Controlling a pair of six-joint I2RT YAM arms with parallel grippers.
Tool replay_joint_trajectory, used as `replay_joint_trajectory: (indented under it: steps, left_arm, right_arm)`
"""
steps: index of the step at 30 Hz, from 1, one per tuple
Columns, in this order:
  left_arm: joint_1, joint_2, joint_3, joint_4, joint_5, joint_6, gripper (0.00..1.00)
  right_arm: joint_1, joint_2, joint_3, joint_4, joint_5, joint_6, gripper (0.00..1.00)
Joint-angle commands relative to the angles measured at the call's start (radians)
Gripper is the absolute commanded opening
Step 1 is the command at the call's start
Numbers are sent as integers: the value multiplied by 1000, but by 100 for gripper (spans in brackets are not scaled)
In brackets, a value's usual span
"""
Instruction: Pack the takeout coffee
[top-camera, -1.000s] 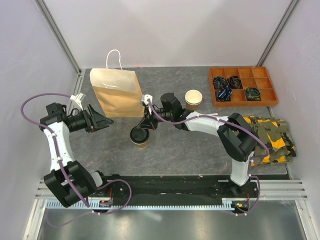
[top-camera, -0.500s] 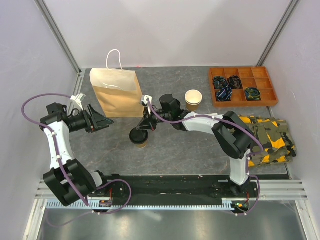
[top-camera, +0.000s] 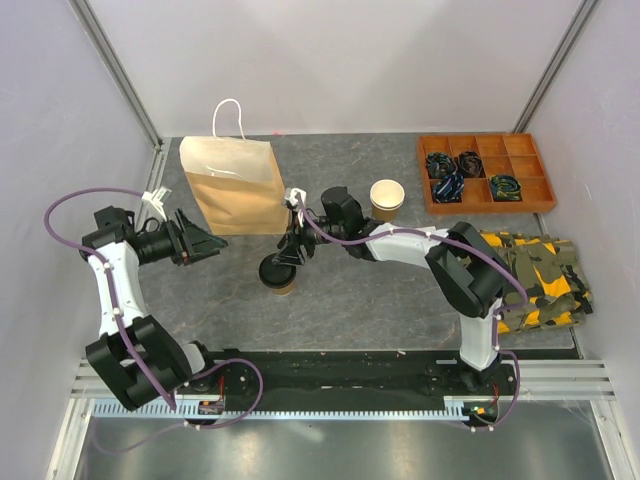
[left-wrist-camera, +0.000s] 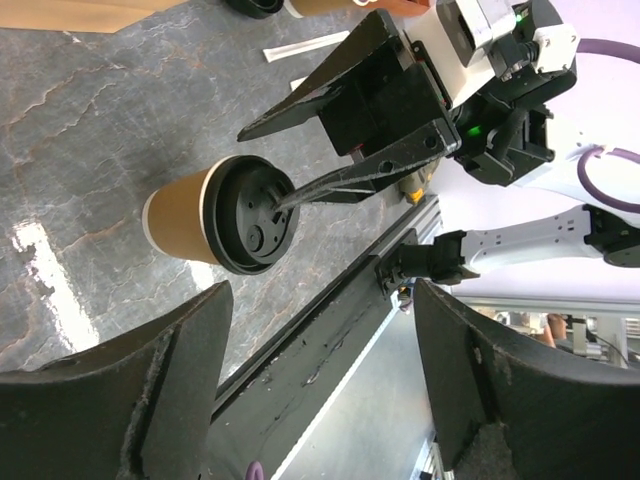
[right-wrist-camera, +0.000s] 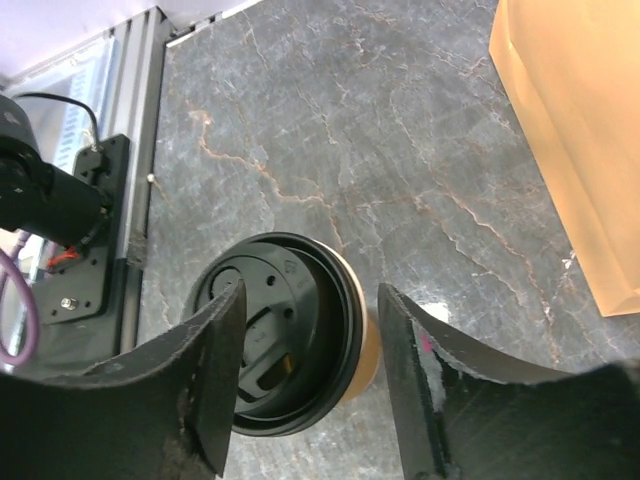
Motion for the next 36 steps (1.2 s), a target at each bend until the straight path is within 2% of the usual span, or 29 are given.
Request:
replay_joint_trajectory:
  steps: [1, 3, 4, 6, 8, 9, 11, 12, 14, 15, 18, 23, 28, 36]
  left_arm:
    - [-4, 24, -20, -2, 60, 32, 69]
    - [-19, 33, -34, -2, 69, 29, 63]
    - [-24, 39, -51, -3, 74, 26, 55]
    - [-53, 39, -74, -2, 89, 19, 46]
    - [-99, 26, -114, 52, 68, -26, 43]
    - [-125, 22, -129, 69, 62, -43, 40]
    - [-223, 29, -149, 121, 54, -95, 37]
    - [-252, 29, -168, 147, 53, -113, 33]
    - [-311, 39, -212, 289, 107, -244, 29]
    - [-317, 44, -256, 344, 141, -297, 23]
    - [-332, 47, -319, 541, 191, -432, 10]
    - [-371, 47, -346, 661, 166, -512, 2]
    - [-413, 88, -359, 806, 65, -638, 2]
    - [-412, 254, -436, 836, -130, -733, 2]
  right_arm:
    - [-4, -100, 47, 29, -34, 43, 64]
    - [-7, -135, 43, 15, -35, 81, 64]
    - [-13, -173, 34, -5, -34, 97, 64]
    - [-22, -228, 25, -46, -29, 150, 63]
    - [-30, -261, -4, -69, -29, 183, 58]
    - [-30, -281, -12, -107, -34, 210, 55]
    - [-30, -283, -48, -115, -61, 256, 40]
    - [-30, -273, -62, -102, -72, 316, 29]
    - [-28, -258, -105, -59, -92, 374, 21]
    - [-28, -240, -111, -30, -95, 405, 15]
    - [-28, -198, -98, 0, -107, 433, 8]
    - [-25, -149, -81, 38, -126, 493, 4]
    - [-27, -91, -64, 60, -132, 505, 0]
    - [-37, 75, -49, 72, -130, 545, 0]
